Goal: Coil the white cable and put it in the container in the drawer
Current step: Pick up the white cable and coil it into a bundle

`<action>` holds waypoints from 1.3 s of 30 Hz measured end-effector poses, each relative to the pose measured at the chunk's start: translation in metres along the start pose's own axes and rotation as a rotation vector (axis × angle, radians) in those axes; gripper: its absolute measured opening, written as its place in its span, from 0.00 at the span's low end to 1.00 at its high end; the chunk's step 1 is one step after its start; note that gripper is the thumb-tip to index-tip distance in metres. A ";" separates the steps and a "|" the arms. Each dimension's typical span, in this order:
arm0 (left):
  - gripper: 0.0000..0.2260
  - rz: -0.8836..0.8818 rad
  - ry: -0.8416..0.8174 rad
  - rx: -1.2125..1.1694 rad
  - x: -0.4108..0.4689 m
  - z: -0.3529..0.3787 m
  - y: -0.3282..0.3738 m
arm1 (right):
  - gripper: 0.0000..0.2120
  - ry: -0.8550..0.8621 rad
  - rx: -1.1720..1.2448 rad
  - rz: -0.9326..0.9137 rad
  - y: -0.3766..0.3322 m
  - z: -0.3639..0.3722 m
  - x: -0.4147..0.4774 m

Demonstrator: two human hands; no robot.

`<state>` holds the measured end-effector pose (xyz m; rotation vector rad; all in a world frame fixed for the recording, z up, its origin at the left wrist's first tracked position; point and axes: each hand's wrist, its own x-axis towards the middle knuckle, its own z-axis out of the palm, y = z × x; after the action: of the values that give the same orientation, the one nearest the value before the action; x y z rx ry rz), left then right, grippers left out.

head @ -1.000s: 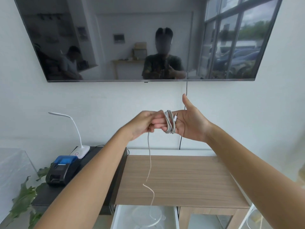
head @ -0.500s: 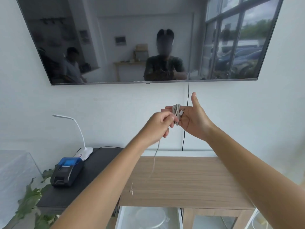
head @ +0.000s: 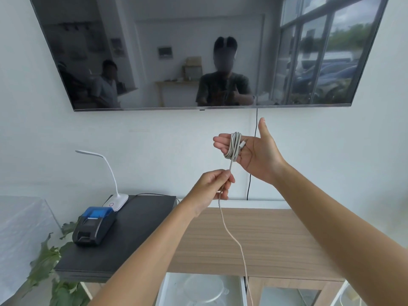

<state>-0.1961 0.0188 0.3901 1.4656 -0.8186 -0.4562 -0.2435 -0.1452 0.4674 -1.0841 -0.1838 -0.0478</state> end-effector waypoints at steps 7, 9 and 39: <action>0.12 -0.175 0.018 -0.104 0.011 -0.029 0.006 | 0.52 -0.172 -0.040 0.190 -0.008 0.010 -0.013; 0.10 -0.169 0.058 -0.046 0.019 -0.039 0.024 | 0.54 -0.198 -0.143 0.266 -0.007 0.012 -0.017; 0.14 -0.036 -0.087 -0.012 -0.004 -0.002 0.011 | 0.49 -0.020 0.129 -0.031 -0.008 0.006 -0.005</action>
<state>-0.1994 0.0241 0.4007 1.4591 -0.8579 -0.5539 -0.2501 -0.1442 0.4764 -0.9530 -0.2187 -0.0527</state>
